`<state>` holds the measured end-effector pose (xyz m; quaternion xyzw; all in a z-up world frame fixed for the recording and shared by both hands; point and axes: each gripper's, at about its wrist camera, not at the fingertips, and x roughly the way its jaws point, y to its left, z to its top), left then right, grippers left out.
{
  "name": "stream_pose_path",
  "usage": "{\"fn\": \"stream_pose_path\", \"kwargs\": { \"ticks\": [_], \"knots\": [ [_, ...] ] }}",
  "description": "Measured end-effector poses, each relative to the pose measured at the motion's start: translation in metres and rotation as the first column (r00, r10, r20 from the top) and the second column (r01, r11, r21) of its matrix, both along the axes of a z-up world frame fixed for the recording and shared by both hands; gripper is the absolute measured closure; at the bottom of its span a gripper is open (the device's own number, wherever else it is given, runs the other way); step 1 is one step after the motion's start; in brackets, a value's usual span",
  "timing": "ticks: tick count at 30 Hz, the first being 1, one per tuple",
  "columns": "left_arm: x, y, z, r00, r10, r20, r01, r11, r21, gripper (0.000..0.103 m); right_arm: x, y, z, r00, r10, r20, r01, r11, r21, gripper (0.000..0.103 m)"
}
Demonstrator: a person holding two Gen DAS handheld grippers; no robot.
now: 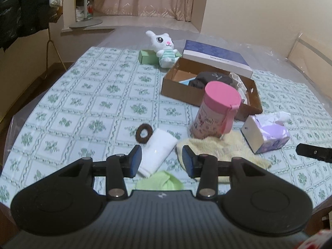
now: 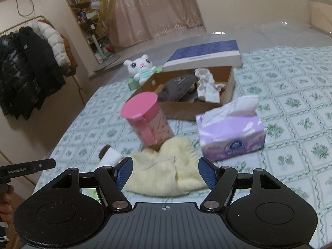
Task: Organize soft objects
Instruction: 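Move both open tools back over the remaining soft items, then grasp the light green cloth with the left tool and lift it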
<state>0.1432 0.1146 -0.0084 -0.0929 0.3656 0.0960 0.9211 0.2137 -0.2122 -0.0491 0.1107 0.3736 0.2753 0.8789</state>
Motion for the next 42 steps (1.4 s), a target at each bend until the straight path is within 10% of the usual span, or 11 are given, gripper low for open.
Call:
{"fn": "stream_pose_path", "kwargs": {
  "ticks": [42],
  "knots": [
    [-0.032,-0.022,-0.081,0.997,-0.013,-0.080,0.017,0.998,0.053,0.045,-0.013,0.009,-0.064,0.995,0.004,-0.098,-0.014,0.996,-0.094,0.033]
  ]
}}
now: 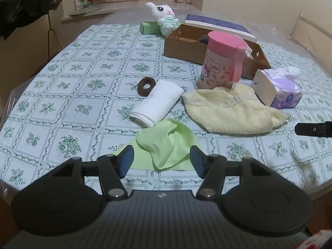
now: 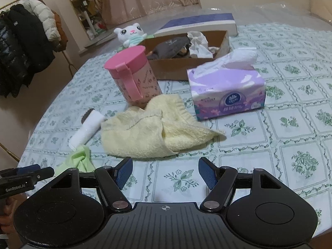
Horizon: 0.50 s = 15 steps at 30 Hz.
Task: Organize soft objects
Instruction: 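Grasp the light green cloth with the left tool and lift it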
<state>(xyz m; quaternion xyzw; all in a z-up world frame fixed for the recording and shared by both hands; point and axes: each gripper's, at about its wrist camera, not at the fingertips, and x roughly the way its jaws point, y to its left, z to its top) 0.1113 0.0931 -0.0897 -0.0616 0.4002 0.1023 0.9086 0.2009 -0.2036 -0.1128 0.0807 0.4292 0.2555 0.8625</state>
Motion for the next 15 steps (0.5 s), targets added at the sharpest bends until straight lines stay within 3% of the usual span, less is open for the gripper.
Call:
{"fn": "stream_pose_path", "kwargs": {
  "ticks": [9,15],
  "knots": [
    [0.018,-0.007,-0.026,0.999,-0.043,-0.034,0.044,0.999,0.015,0.039,0.007,0.008,-0.014,0.999,0.004,-0.032,-0.005,1.000,-0.017,0.033],
    [0.038,-0.007,-0.045,0.997,-0.007,-0.080,0.005,1.000,-0.016,0.037,0.015,0.010,-0.025,0.998,-0.016,-0.058,0.015,1.000,-0.028,0.033]
  ]
}}
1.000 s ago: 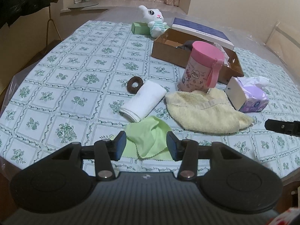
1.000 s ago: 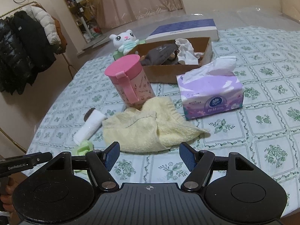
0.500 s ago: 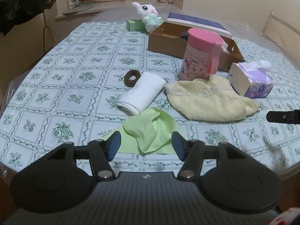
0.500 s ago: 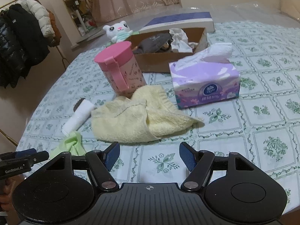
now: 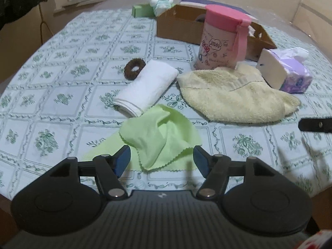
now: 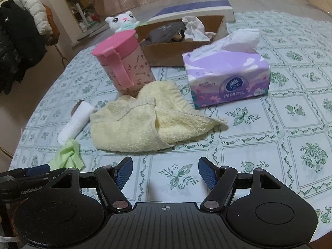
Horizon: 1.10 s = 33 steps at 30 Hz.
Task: Organize soft objects
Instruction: 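Grasp the light green cloth with the left tool and lift it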
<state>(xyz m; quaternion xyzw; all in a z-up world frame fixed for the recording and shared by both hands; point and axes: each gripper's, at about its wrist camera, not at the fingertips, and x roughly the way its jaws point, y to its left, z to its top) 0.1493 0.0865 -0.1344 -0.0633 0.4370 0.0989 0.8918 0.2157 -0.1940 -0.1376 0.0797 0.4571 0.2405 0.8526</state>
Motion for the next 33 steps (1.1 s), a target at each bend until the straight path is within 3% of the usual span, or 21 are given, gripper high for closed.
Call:
{"fn": "stream_pose_path", "kwargs": {
  "ticks": [9,15,18,26,33],
  "knots": [
    [0.031,0.002,-0.018,0.990,0.135,-0.037,-0.137,0.989,-0.047,0.035,0.008,0.003,-0.008,1.000,-0.016,-0.012,0.016,1.000,-0.009,0.033],
    [0.035,0.003,-0.020,0.987,0.162,-0.019,-0.163,0.985,-0.056,0.031,0.011,0.003,-0.011,1.000,-0.023,-0.012,0.023,1.000,-0.003,0.033],
    [0.033,0.005,-0.022,0.987,0.164,-0.006,-0.164,0.985,-0.050,0.041,0.011,0.004,-0.008,1.000,-0.009,0.009,0.009,1.000,0.001,0.033],
    [0.019,0.012,-0.022,0.993,0.115,0.017,-0.115,0.992,0.049,0.093,0.015,0.014,0.000,0.994,0.040,0.097,-0.041,0.999,0.002,0.033],
    [0.004,0.030,-0.018,0.991,0.132,0.002,-0.132,0.990,0.047,0.094,0.027,0.036,-0.003,0.978,0.115,0.172,-0.111,0.993,-0.031,0.033]
  ]
}}
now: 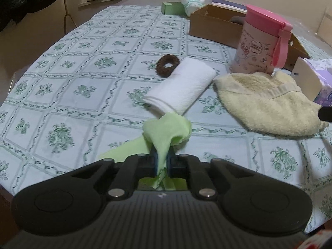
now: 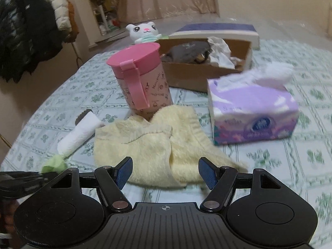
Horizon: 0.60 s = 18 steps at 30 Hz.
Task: Organize soft objects
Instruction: 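Grasp the light green cloth with the left tool and lift it, then grasp the yellow towel with the right tool while the left tool holds the green cloth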
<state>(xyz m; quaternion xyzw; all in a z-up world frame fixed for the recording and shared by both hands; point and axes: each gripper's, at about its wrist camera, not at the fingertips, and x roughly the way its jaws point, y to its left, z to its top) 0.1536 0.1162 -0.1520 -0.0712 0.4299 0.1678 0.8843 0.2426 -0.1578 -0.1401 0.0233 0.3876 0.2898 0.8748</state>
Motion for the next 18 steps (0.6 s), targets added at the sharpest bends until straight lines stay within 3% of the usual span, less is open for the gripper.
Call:
{"fn": "stream_pose_path", "kwargs": {
  "ticks": [8,15,16,17,18],
  "knots": [
    [-0.005,0.014,0.000,1.000,0.028,-0.008,-0.028,1.000,-0.010,0.094,0.021,0.027,-0.014,0.996,0.042,0.084,-0.035,0.996,-0.083,0.033],
    [-0.004,0.012,-0.001,1.000,0.022,-0.010,-0.022,1.000,-0.002,0.094,0.033,0.044,-0.037,0.998,0.068,0.017,-0.066,0.995,-0.077,0.033],
    [-0.004,0.012,0.000,1.000,0.021,-0.010,-0.021,1.000,-0.004,0.094,0.031,0.044,-0.040,0.997,0.074,0.014,-0.073,0.994,-0.083,0.039],
    [-0.004,0.013,0.000,1.000,0.020,-0.009,-0.020,1.000,-0.006,0.094,0.028,0.045,-0.041,0.996,0.086,0.019,-0.084,0.992,-0.094,0.058],
    [-0.004,0.013,0.000,1.000,0.020,-0.009,-0.021,1.000,-0.007,0.094,0.025,0.044,-0.042,0.994,0.104,0.030,-0.100,0.989,-0.104,0.065]
  ]
}}
